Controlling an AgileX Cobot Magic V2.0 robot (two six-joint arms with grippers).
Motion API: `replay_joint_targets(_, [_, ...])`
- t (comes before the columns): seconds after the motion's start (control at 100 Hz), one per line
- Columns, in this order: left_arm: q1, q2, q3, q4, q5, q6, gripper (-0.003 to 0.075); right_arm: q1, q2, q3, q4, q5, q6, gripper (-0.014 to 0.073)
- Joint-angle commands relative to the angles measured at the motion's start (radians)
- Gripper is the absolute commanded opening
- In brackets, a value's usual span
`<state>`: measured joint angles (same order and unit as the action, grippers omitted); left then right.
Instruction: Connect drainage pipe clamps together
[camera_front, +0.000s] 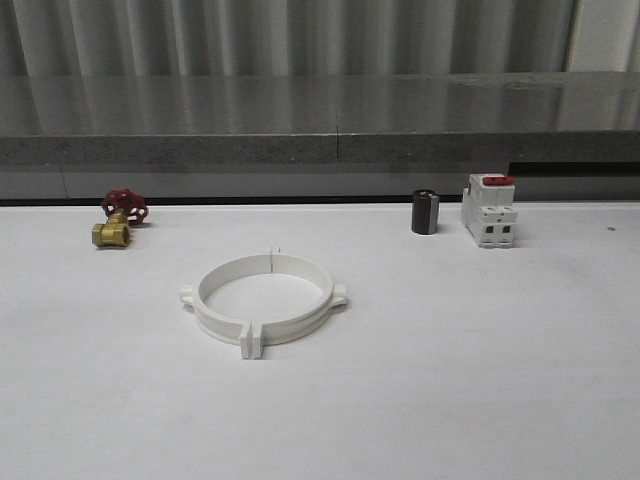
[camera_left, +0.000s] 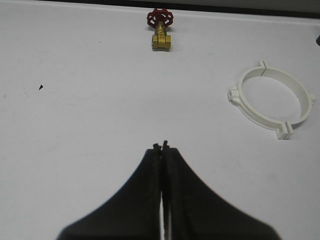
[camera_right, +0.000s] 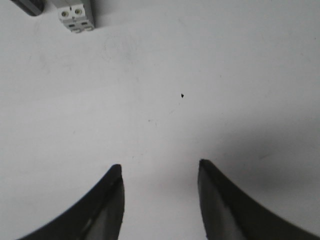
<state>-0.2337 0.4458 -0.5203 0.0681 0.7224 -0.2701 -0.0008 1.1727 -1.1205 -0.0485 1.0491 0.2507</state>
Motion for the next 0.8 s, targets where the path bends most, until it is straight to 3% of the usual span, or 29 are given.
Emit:
replay_joint_targets(0.0, [0.000,0.005,-0.027,0.003,-0.064,-0.001,-0.0020,-0.007,-0.107,0.060,-0.001,-0.060,-0.015,0.0361])
replay_joint_targets(0.33, [0.000,0.005,-0.027,0.003,-0.064,-0.001,-0.0020,-0.007,-0.421,0.311,0.048,-0.055,-0.061,0.0361])
replay_joint_targets(0.71, [0.000,0.005,-0.027,0.003,-0.064,-0.001,-0.0020,-0.006,-0.535,0.326,0.074,-0.072,-0.057,0.0358])
replay_joint_targets(0.79, [0.000,0.005,-0.027,0.003,-0.064,-0.001,-0.0020,-0.006,-0.535,0.326,0.074,-0.072,-0.057,0.0293])
